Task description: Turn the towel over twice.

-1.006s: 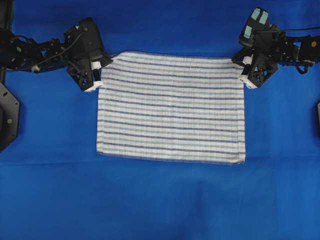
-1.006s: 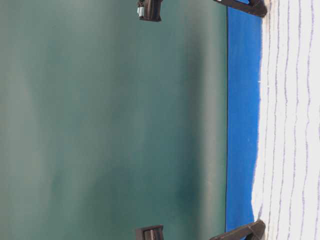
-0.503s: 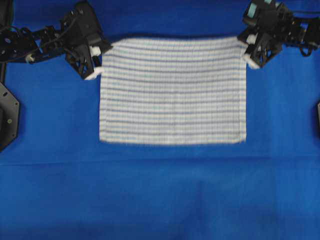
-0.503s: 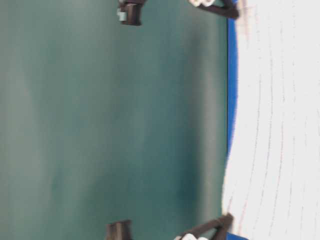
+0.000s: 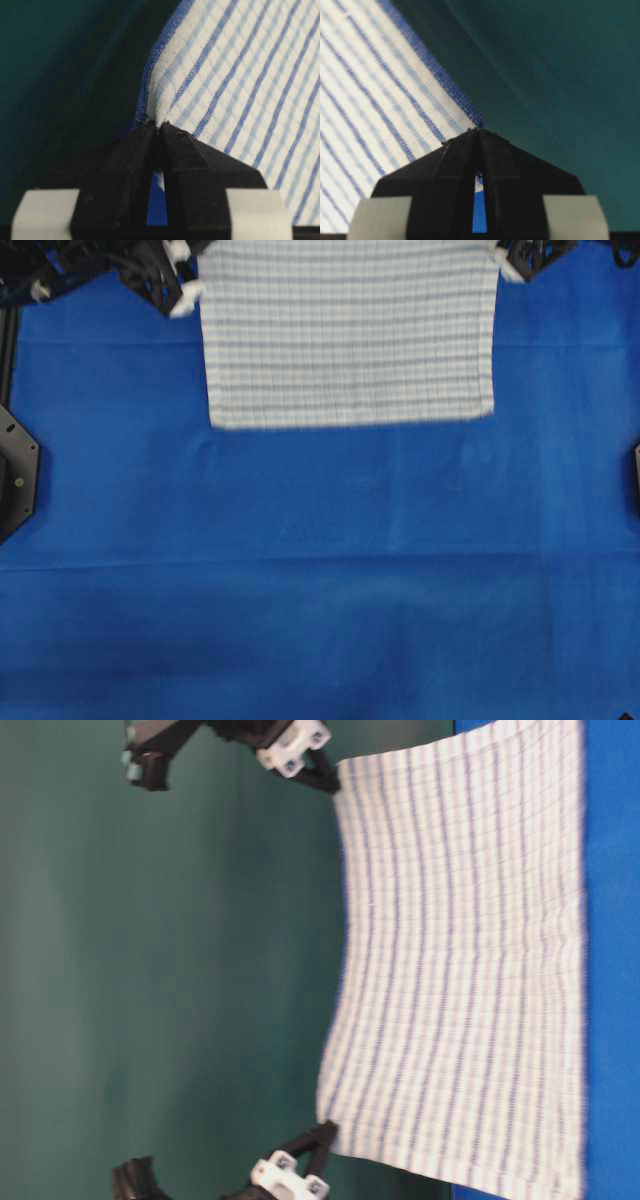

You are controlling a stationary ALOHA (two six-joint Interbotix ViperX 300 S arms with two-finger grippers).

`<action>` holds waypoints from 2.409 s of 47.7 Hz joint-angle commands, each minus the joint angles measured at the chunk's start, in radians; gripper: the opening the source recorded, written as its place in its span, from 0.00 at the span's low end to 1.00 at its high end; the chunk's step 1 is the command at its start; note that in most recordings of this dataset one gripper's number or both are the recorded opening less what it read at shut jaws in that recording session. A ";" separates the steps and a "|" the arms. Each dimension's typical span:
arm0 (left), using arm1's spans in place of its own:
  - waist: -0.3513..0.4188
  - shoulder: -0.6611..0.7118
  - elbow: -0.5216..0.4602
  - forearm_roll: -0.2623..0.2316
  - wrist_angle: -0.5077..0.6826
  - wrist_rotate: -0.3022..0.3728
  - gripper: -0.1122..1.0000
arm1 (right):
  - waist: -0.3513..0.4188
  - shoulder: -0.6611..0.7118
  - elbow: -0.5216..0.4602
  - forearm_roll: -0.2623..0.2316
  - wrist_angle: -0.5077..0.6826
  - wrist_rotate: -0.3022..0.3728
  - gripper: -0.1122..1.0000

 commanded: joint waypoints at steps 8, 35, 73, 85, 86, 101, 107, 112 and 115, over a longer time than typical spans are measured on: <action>0.017 -0.032 -0.083 0.000 -0.005 0.000 0.12 | -0.005 -0.049 -0.103 -0.002 0.025 -0.014 0.13; 0.014 -0.193 -0.112 0.000 0.043 0.000 0.12 | 0.020 -0.196 -0.161 -0.002 0.133 -0.009 0.13; -0.210 -0.298 0.156 0.000 0.021 -0.020 0.12 | 0.433 -0.417 0.041 0.055 0.383 0.133 0.13; -0.400 -0.265 0.227 0.000 0.029 -0.048 0.12 | 0.627 -0.405 0.153 0.057 0.373 0.313 0.13; -0.431 -0.262 0.232 0.000 0.032 -0.046 0.12 | 0.641 -0.402 0.161 0.057 0.371 0.330 0.13; -0.673 -0.206 0.250 -0.002 0.051 -0.089 0.12 | 0.867 -0.310 0.221 0.057 0.368 0.561 0.13; -0.732 -0.166 0.253 -0.002 0.054 -0.137 0.12 | 0.928 -0.262 0.210 0.057 0.360 0.612 0.13; -0.767 -0.138 0.252 0.000 0.064 -0.150 0.12 | 0.969 -0.224 0.199 0.057 0.359 0.647 0.13; -0.784 -0.120 0.250 0.000 0.074 -0.150 0.12 | 0.986 -0.206 0.193 0.057 0.359 0.663 0.13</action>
